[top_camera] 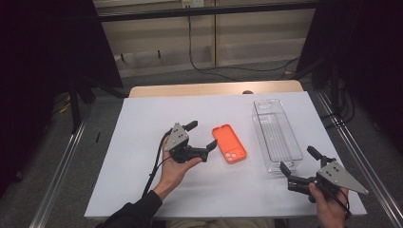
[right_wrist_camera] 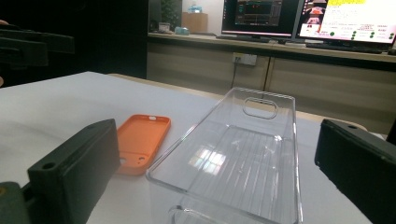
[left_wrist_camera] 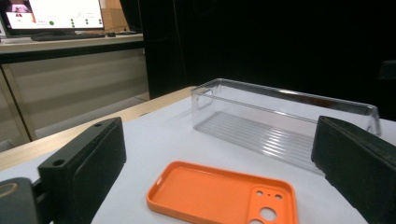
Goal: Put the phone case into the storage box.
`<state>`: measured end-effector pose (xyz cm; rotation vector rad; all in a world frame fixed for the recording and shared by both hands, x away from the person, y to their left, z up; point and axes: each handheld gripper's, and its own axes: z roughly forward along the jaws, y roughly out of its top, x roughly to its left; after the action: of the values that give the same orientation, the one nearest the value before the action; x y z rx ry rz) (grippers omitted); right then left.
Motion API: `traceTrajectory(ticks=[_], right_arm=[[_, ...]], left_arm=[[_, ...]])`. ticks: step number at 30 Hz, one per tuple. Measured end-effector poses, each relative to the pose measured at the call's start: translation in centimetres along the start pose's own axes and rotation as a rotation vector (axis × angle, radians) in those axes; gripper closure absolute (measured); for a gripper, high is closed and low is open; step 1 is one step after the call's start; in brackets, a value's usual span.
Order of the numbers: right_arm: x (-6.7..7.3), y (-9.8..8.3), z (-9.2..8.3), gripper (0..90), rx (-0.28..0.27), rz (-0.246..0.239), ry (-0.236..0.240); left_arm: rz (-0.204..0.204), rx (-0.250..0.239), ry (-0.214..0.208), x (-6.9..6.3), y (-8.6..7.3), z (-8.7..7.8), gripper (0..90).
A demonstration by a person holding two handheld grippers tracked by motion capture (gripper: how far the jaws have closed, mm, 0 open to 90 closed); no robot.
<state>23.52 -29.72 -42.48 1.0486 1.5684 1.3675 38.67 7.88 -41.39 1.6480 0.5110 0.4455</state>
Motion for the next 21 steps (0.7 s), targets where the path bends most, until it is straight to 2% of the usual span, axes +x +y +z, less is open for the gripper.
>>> traceTrajectory(ticks=[2, 5, 10, 16, 18, 21], right_arm=[[0.0, 0.0, 0.0, 0.0, 0.0, 0.0, -0.001], [0.0, 0.0, 0.0, 0.0, 0.001, 0.004, 0.002], [0.0, 0.0, 0.0, 0.0, 0.004, 0.005, 0.003], [0.0, 0.0, 0.1, 0.0, 0.004, 0.004, 0.005], [0.0, 0.0, 0.1, 0.0, 0.004, 0.005, 0.006], [0.0, 0.0, 0.0, 0.0, 0.003, 0.005, 0.006]], left_arm=[[-0.021, -0.005, 0.002, 0.2, -0.1, 0.3, 3.4], [-0.03, -0.009, 0.006, 0.5, 0.0, 0.8, 5.9], [-0.006, -0.007, 0.001, 0.6, 0.3, 1.8, 6.5], [-0.019, -0.006, -0.025, 0.5, 0.5, 3.4, 8.7], [0.0, 0.007, -0.021, 0.3, 0.5, 3.9, 10.6], [-0.018, 0.006, -0.048, 0.2, 0.5, 4.9, 13.9]])
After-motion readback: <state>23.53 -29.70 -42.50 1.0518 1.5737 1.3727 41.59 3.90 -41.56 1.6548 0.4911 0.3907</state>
